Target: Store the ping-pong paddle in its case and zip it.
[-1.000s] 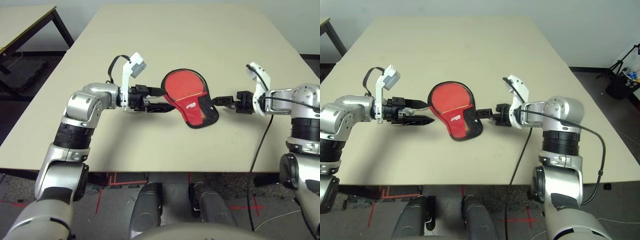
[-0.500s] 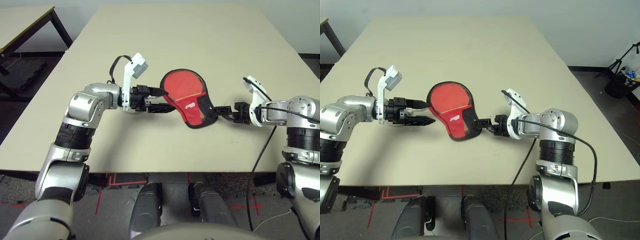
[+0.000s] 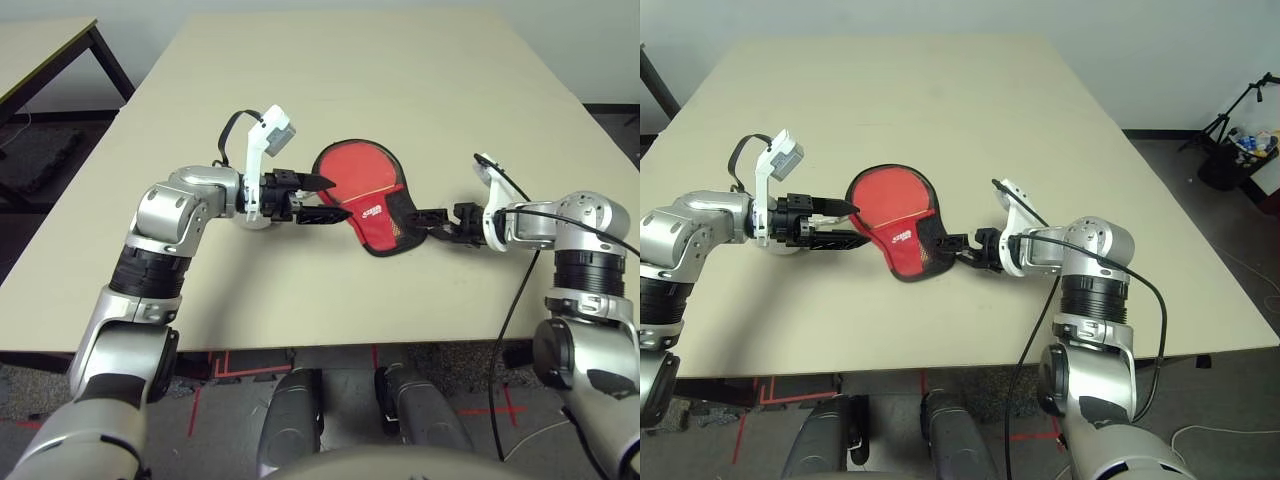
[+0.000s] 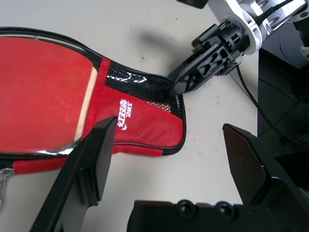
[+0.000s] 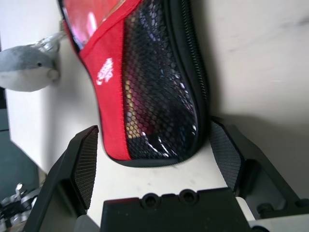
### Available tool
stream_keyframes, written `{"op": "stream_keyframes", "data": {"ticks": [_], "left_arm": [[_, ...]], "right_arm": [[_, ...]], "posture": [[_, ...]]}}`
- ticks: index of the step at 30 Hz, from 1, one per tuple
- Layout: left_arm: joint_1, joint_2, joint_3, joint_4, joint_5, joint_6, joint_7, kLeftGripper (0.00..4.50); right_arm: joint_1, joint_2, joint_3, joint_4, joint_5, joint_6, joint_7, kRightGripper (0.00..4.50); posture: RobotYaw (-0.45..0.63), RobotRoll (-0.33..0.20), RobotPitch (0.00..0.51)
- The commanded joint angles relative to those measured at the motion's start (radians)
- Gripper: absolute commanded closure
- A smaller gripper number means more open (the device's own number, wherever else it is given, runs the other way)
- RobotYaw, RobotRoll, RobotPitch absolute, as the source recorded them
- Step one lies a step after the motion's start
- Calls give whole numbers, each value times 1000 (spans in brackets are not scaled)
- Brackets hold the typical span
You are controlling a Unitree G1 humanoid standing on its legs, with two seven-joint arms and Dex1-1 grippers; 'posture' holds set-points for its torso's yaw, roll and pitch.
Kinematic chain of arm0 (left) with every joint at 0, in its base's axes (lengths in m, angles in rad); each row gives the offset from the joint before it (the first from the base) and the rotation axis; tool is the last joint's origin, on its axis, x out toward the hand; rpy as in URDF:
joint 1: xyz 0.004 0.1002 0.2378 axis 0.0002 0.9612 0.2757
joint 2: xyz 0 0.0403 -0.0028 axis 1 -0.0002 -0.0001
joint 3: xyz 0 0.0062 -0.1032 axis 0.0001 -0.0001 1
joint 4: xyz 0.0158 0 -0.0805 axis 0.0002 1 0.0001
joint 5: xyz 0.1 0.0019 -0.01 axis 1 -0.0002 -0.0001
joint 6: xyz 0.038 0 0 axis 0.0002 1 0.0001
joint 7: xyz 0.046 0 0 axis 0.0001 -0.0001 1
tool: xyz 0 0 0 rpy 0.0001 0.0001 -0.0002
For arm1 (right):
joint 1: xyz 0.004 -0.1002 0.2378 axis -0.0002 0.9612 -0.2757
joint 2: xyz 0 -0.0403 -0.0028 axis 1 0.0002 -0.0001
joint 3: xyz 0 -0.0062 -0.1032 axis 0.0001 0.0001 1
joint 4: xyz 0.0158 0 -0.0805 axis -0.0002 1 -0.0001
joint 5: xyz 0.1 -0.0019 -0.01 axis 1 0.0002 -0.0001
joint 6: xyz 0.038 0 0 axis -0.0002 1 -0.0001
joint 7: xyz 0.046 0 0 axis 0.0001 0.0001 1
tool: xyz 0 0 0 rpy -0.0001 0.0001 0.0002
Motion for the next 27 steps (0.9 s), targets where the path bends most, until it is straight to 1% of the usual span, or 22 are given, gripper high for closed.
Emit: {"op": "stream_keyframes", "data": {"ticks": [1, 8, 9, 11, 12, 17, 19, 23, 27], "left_arm": [[-1, -4, -1, -5, -5, -7, 6, 0], [0, -6, 2, -4, -7, -9, 14, 0], [0, -6, 2, -4, -7, -9, 15, 0], [1, -6, 2, -4, -7, -9, 16, 0], [1, -6, 2, -3, -7, -10, 16, 0], [0, -7, 2, 0, -6, -14, 17, 0], [-1, -7, 1, 1, -6, -15, 18, 0], [-1, -8, 0, 4, -5, -17, 20, 0], [3, -10, 0, 3, -6, -18, 23, 0]], "right_arm": [[7, 49, 39, 47, -15, 22, -3, 16], [-2, 76, 21, 97, -48, -19, -6, 16], [-3, 74, 17, 102, -53, -26, -8, 174], [-1, 71, 10, 107, -62, -43, -14, 584], [-2, 70, 9, 110, -66, -50, -15, 887], [-9, 75, -9, 128, -78, -74, -27, 2560], [-12, 77, -15, 134, -84, -83, -33, 3125], [-15, 80, -27, 136, -89, -87, -38, 4429], [-10, 81, -42, 108, -87, -60, -47, 4487]], "posture": [[19, 0, 128], [21, 0, 128], [21, 0, 128], [21, 0, 128], [21, 0, 128], [21, 0, 128], [18, 0, 128], [17, 0, 129], [19, 0, 130]]}}
